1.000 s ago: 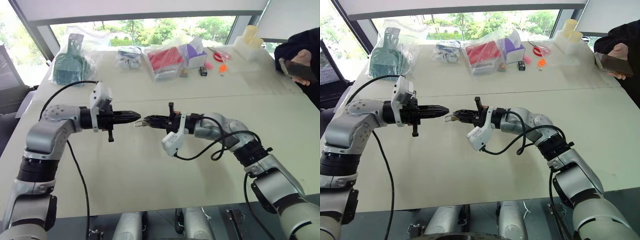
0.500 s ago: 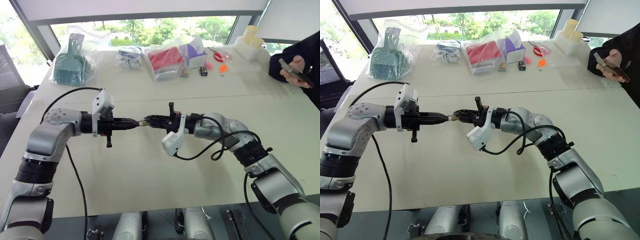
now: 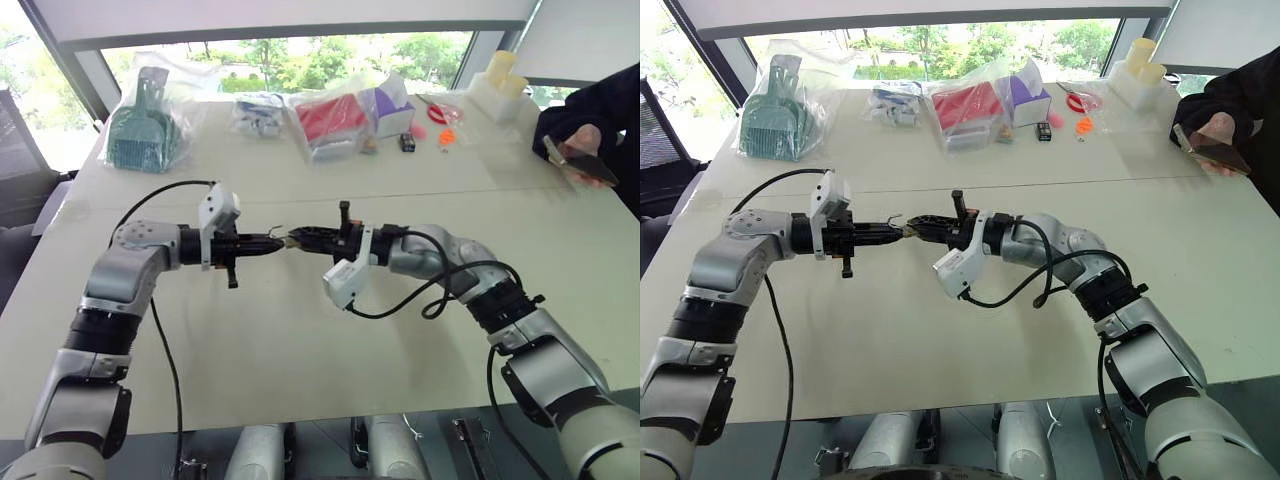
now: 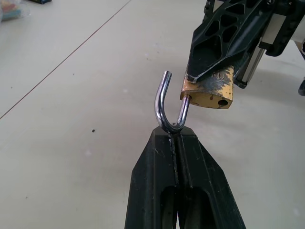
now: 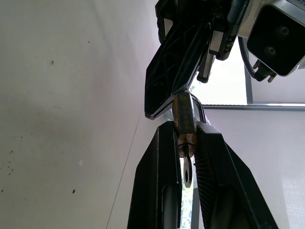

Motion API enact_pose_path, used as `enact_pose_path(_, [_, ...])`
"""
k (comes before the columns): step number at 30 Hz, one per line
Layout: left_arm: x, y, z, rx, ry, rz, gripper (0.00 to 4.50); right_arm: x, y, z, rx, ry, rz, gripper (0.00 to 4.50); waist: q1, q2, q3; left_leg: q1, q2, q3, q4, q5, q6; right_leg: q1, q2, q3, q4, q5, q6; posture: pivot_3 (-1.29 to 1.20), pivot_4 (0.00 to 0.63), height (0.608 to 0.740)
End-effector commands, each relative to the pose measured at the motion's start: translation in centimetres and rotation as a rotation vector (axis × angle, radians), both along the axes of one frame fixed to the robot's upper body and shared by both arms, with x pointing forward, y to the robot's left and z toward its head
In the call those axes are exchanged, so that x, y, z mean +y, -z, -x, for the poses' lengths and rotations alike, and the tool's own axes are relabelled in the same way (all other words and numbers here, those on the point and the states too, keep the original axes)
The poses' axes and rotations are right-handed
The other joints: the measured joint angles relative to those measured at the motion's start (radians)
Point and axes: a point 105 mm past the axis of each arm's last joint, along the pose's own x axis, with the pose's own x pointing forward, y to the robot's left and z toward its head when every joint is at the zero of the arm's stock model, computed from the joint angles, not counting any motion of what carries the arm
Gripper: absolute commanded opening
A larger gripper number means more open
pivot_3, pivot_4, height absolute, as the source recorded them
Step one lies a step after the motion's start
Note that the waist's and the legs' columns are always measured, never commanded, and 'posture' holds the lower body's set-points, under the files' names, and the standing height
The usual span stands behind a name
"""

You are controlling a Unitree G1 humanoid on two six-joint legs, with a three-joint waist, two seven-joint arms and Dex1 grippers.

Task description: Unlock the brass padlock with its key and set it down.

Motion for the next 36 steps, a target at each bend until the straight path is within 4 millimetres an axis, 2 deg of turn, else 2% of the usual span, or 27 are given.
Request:
enact_pose_path(1, [0.1, -1.8, 0.1, -0.068, 0.016, 0.007, 0.02, 0.3, -1.0, 0.4, -0.018, -0.026, -0.024, 0.00, 0.000, 0.000, 0.000, 0.000, 0.000, 0.000, 0.000, 0.000, 0.000, 0.000, 0.000, 0.000, 0.000, 0.000, 0.000, 0.00, 0.150, 0.740])
enact_pose_path(5, [1.1, -0.8, 0.5, -0.051, -0.001, -0.037, 0.02, -0.2, -0.2, -0.2, 0.021, 0.016, -0.021, 0.00, 0.000, 0.000, 0.000, 0.000, 0.000, 0.000, 0.000, 0.000, 0.000, 0.000, 0.000, 0.000, 0.000, 0.000, 0.000, 0.00, 0.150, 0.740])
enact_pose_path(10, [2.7, 0.8, 1.2, -0.033, -0.051, -0.110, 0.02, -1.5, 1.7, -1.9, 0.061, 0.100, 0.005, 0.00, -0.001, 0.000, 0.000, 0.000, 0.000, 0.000, 0.000, 0.000, 0.000, 0.000, 0.000, 0.000, 0.000, 0.000, 0.000, 0.00, 0.150, 0.740])
enact_pose_path(16, [2.5, 0.3, 1.5, -0.050, -0.094, -0.074, 0.02, -2.4, 4.3, -3.4, 0.124, 0.174, 0.078, 0.00, 0.000, 0.000, 0.000, 0.000, 0.000, 0.000, 0.000, -0.001, 0.001, 0.000, 0.000, 0.000, 0.000, 0.000, 0.000, 0.00, 0.150, 0.740])
enact_pose_path(25, [2.1, 0.6, 2.2, -0.058, -0.125, -0.056, 0.02, -3.4, 5.8, -4.2, 0.188, 0.222, 0.191, 0.00, -0.002, 0.000, 0.000, 0.000, 0.000, 0.000, 0.000, 0.000, 0.000, 0.000, 0.000, 0.001, 0.000, 0.000, 0.000, 0.00, 0.150, 0.740])
enact_pose_path(26, [2.1, 0.6, 2.2, -0.058, -0.127, -0.055, 0.00, -3.6, 5.8, -4.2, 0.194, 0.224, 0.197, 0.97, -0.002, 0.000, 0.000, 0.000, 0.000, 0.000, 0.000, 0.000, 0.000, 0.000, 0.000, 0.000, 0.000, 0.000, 0.000, 0.00, 0.150, 0.740])
enact_pose_path(28, [2.0, 0.6, 2.3, -0.059, -0.131, -0.053, 0.00, -4.1, 6.0, -4.1, 0.208, 0.226, 0.219, 1.73, 0.000, 0.000, 0.000, 0.000, 0.000, 0.000, 0.000, 0.000, 0.000, 0.000, 0.000, 0.001, 0.000, 0.000, 0.000, 0.00, 0.150, 0.740])
enact_pose_path(32, [2.1, 0.7, 2.4, -0.059, -0.135, -0.052, 0.00, -6.1, 6.0, -3.3, 0.238, 0.239, 0.290, 3.78, 0.006, 0.000, 0.000, 0.001, 0.000, 0.000, 0.000, 0.000, 0.000, 0.001, -0.001, 0.001, 0.000, 0.000, 0.000, 0.00, 0.150, 0.740])
enact_pose_path(36, [2.2, 0.5, 2.3, -0.056, -0.130, -0.048, 0.00, -8.4, 4.4, -2.5, 0.305, 0.301, 0.308, 3.78, 0.007, 0.000, 0.000, 0.001, -0.001, 0.000, 0.000, -0.001, 0.001, 0.002, -0.001, 0.000, -0.002, 0.000, 0.000, 0.00, 0.150, 0.740])
